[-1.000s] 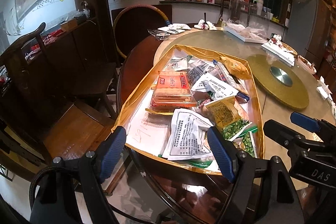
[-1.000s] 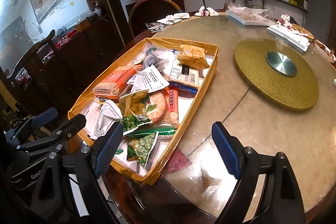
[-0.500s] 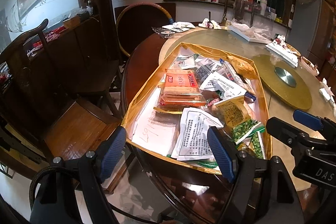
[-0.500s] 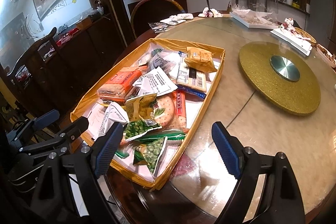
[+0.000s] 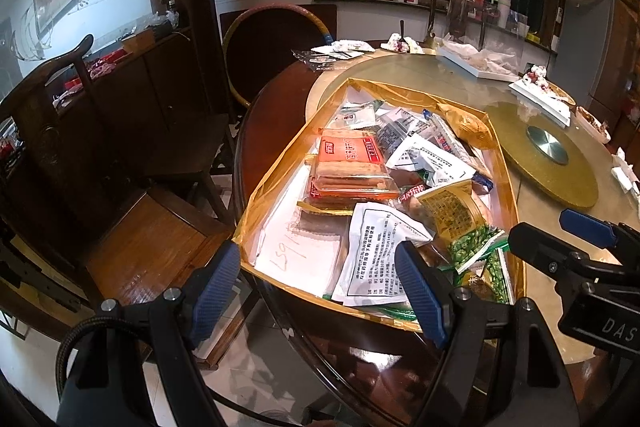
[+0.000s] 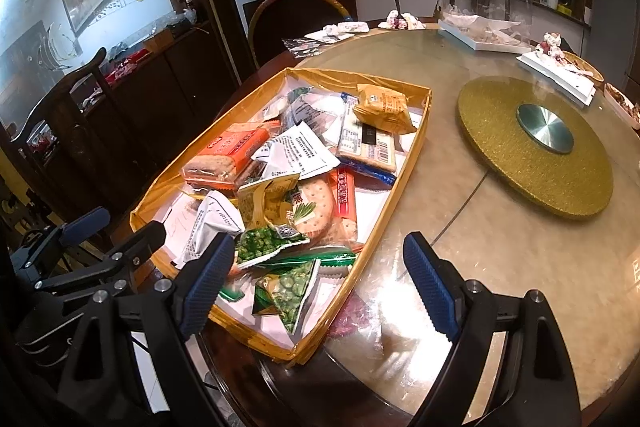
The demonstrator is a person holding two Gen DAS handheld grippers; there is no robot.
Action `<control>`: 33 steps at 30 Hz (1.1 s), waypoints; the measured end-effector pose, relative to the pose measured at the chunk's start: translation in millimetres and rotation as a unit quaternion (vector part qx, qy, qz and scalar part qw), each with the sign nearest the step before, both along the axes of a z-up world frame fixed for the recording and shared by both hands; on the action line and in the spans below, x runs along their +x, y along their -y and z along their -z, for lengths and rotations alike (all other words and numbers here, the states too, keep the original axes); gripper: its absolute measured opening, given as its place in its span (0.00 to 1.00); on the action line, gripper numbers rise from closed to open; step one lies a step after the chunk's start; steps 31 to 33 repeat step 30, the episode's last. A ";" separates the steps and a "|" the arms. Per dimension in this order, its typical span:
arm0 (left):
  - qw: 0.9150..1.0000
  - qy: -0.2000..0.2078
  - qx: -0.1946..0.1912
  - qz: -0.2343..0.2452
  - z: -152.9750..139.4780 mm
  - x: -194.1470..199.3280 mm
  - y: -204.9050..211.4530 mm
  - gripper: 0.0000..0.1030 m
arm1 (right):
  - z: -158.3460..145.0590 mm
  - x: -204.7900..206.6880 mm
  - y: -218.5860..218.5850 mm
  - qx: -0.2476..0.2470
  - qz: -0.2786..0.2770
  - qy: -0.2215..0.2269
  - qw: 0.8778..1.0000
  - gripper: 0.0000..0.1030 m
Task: Organize snacks
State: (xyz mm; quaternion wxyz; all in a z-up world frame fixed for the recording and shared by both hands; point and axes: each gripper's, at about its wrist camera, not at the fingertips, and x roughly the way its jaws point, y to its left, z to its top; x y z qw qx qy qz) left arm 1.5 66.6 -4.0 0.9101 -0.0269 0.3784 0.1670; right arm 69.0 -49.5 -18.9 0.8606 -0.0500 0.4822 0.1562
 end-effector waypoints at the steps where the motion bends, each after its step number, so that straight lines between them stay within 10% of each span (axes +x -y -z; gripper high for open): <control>1: 1.000 0.000 0.001 0.000 0.2 0.1 -0.1 0.77 | 0.3 0.6 -0.1 -0.001 0.000 0.000 1.000 0.84; 33: 1.000 0.000 0.002 0.009 2.6 8.2 -7.0 0.77 | 1.2 3.2 -1.7 -0.006 0.004 -0.002 1.000 0.84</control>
